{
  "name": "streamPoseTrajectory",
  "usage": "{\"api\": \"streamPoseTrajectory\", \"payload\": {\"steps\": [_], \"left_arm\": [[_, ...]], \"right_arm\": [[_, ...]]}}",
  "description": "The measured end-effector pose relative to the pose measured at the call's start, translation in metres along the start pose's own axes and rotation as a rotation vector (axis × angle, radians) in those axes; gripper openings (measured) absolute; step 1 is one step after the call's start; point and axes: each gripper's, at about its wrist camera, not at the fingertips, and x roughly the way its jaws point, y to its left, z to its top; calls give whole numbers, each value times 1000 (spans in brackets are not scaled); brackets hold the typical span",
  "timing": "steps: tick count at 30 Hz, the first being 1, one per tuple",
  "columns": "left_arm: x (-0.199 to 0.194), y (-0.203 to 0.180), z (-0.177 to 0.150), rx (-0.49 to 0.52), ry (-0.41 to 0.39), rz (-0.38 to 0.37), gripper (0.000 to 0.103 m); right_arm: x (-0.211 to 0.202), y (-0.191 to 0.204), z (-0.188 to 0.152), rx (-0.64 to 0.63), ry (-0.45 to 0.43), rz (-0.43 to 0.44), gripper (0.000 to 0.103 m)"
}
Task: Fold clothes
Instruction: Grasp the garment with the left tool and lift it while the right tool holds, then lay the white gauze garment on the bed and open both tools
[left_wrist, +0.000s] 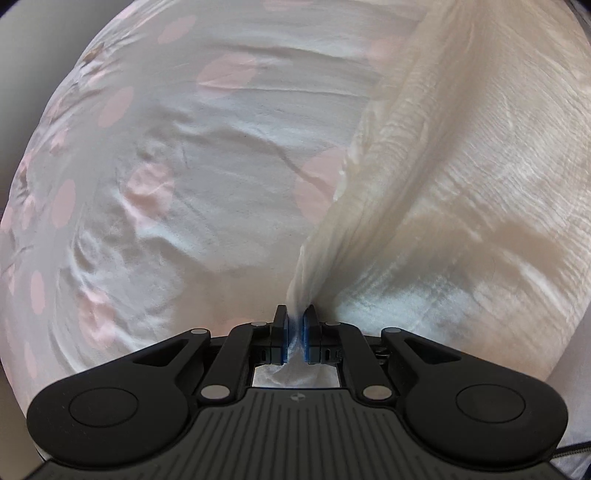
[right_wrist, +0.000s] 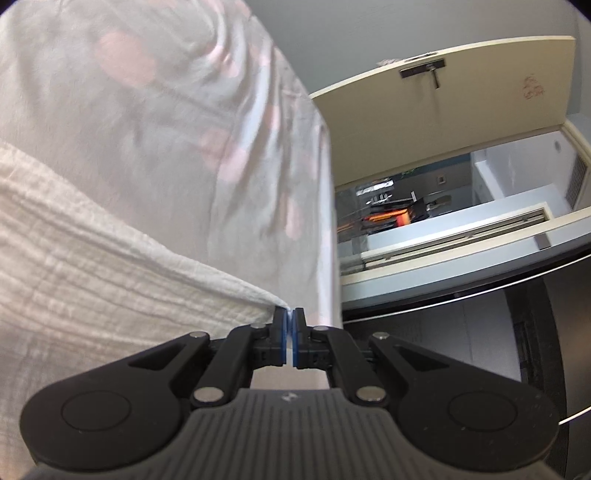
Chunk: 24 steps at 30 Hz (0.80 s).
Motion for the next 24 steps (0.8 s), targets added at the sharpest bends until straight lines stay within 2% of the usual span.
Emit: {"api": "streamPoseTrajectory", "payload": {"steps": [4,7,8,9,12,15,17,20,22,24], "left_arm": [[8,-3,1,-74,-30,46,8],[8,-5,-1,-128,-39,88,16],[6,-6,-1,-136,-39,102,19],[5,-6,-1,-145,-39,116,24],[-4,-3,0,-169,-31,159,46],[-21,-1,0,-189,-60,171,47],[-36,-4,-2,-207,-97,197,48],[-58,-15,-5,-251,-153,255,52],[-71,-27,-7,-271,-181,293,52],[-84,-41,-9,-274,-199,319,52]], "right_arm": [[13,15,-8,18,64,61,3],[13,6,-14,99,90,96,8],[11,-1,-16,142,98,110,19],[8,-10,-20,184,97,128,31],[0,-44,-33,305,118,183,32],[-11,-83,-57,457,146,239,34],[-13,-106,-79,586,193,336,41],[-19,-123,-114,761,256,487,48],[-31,-125,-133,851,271,526,48],[-49,-125,-145,941,236,578,47]]}}
